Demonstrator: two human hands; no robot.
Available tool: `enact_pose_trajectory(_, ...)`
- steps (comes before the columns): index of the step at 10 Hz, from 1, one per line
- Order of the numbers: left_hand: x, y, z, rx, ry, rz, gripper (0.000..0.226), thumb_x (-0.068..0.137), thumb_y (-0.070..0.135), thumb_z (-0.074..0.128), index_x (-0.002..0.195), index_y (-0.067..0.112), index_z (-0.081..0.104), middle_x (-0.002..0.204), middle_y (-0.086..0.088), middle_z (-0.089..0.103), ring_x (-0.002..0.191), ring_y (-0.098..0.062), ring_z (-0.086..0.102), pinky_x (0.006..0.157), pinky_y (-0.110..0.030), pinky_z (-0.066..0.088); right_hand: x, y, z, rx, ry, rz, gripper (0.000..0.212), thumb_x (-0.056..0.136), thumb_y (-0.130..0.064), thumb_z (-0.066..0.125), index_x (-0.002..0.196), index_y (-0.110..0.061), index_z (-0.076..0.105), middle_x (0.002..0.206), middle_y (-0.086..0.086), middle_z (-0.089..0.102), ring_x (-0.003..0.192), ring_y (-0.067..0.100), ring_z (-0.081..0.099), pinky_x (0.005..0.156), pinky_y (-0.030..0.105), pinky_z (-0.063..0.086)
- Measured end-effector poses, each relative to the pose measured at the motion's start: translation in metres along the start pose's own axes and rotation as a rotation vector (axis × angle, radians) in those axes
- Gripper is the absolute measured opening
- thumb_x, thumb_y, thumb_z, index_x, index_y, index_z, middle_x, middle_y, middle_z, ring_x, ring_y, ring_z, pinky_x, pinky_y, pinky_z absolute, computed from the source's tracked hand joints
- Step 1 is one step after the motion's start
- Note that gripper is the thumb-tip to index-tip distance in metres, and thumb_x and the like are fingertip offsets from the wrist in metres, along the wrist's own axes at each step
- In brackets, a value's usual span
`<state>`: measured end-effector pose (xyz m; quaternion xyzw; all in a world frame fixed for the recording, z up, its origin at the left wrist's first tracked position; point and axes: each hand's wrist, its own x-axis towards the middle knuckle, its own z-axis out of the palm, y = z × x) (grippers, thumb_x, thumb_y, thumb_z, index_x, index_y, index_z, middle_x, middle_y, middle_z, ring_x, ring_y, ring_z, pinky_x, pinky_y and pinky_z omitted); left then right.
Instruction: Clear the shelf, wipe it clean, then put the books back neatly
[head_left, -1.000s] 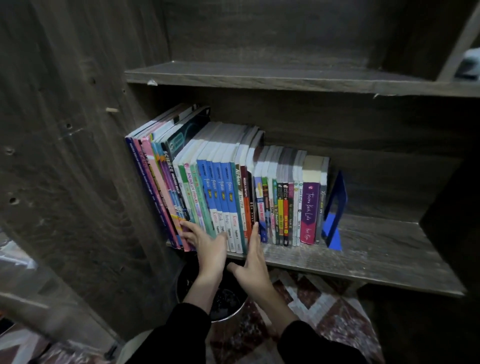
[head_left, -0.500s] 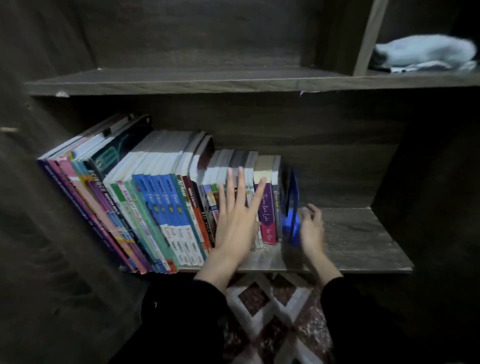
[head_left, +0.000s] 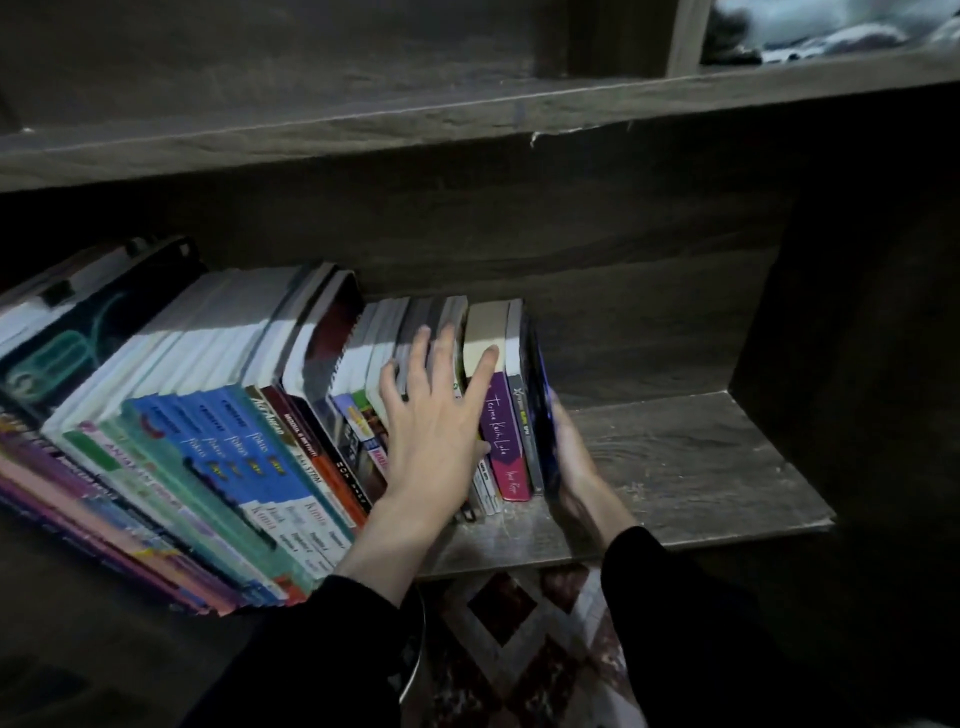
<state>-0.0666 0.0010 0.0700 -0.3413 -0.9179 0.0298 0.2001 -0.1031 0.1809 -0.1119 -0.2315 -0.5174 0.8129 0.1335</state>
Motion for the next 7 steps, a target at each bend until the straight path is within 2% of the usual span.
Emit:
enact_pose_trajectory(2,-0.001,-0.001,0.0,-0.005,0.018,0.004,0.091,0.086,0.048,0.06,0.151,0.028,0.0,0.158,-0.012,-0.006,0.145,-0.032,-0.004,0.113,-0.052,0.008,-0.03,-0.023,0.014,-0.01,0.001,0.017,0.1,0.058,-0.094,0.049,0.141,-0.038,0.042,0.145,-0.004,0.047,0.133,0.022,0.044,0.113,0.052,0.029)
enact_pose_trajectory(3,-0.003,-0.003,0.001,-0.003,0.027,-0.004,0.087,0.087,0.049,0.058,0.151,0.024,0.005,0.158,-0.011,-0.001,0.145,-0.03,0.0,0.114,-0.05,0.006,-0.042,-0.024,0.016,0.036,0.005,0.052,0.089,0.066,-0.086,0.05,0.137,-0.031,0.05,0.133,0.003,0.058,0.12,0.025,0.057,0.106,0.05,0.04)
enact_pose_trajectory(4,-0.005,-0.003,-0.001,-0.045,0.043,-0.011,0.085,0.087,0.045,0.061,0.151,0.022,0.012,0.158,-0.011,0.009,0.145,-0.03,0.007,0.115,-0.049,0.005,-0.055,-0.029,0.017,0.038,0.108,0.029,0.06,0.091,-0.062,0.042,0.13,-0.019,0.057,0.122,0.009,0.065,0.11,0.028,0.063,0.101,0.048,0.046)
enact_pose_trajectory(5,-0.004,-0.003,-0.003,-0.108,0.061,-0.012,0.08,0.087,0.042,0.061,0.151,0.024,0.017,0.157,-0.01,0.014,0.144,-0.028,0.01,0.115,-0.048,0.004,-0.07,-0.036,0.023,-0.019,0.245,-0.015,0.046,0.099,-0.045,0.038,0.124,-0.015,0.061,0.119,0.013,0.066,0.108,0.029,0.063,0.1,0.048,0.046)
enact_pose_trajectory(6,-0.006,-0.005,-0.005,-0.274,0.144,-0.015,0.065,0.089,0.035,0.061,0.146,0.023,0.034,0.154,-0.009,0.025,0.144,-0.027,0.014,0.116,-0.045,-0.001,-0.093,-0.044,0.03,-0.127,0.332,-0.09,0.046,0.096,-0.051,0.038,0.119,-0.021,0.063,0.118,0.006,0.065,0.111,0.028,0.06,0.101,0.048,0.043)
enact_pose_trajectory(7,-0.027,-0.01,-0.013,-0.516,0.289,-0.085,0.042,0.089,0.025,0.061,0.131,0.02,0.055,0.144,-0.005,0.043,0.14,-0.02,0.025,0.115,-0.042,0.01,-0.12,-0.056,0.026,-0.253,0.49,-0.228,0.025,0.098,-0.031,0.046,0.115,-0.019,0.06,0.113,0.002,0.062,0.105,0.023,0.056,0.093,0.037,0.043)
